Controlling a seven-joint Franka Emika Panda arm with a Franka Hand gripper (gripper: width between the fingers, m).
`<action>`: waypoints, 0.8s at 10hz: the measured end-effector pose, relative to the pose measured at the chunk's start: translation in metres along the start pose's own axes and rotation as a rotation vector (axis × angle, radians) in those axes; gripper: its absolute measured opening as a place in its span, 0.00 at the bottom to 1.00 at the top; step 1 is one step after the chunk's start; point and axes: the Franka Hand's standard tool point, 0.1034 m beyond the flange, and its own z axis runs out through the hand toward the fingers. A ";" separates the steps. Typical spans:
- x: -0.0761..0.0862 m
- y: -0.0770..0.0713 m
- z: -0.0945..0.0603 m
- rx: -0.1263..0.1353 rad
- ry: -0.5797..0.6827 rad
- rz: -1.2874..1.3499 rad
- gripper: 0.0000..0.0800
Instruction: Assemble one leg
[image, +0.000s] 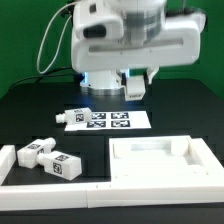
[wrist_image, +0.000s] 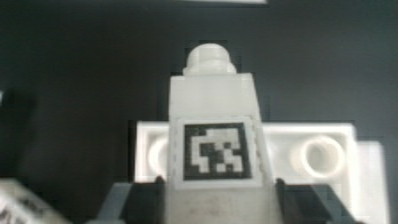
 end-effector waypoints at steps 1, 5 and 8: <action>0.010 0.001 0.001 -0.007 0.106 -0.001 0.36; 0.027 -0.027 -0.009 -0.005 0.471 0.026 0.36; 0.069 -0.092 -0.032 0.051 0.844 0.120 0.36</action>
Offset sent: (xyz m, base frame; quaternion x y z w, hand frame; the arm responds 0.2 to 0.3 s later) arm 0.0000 0.0000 0.0000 0.0000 0.1938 0.0000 0.9810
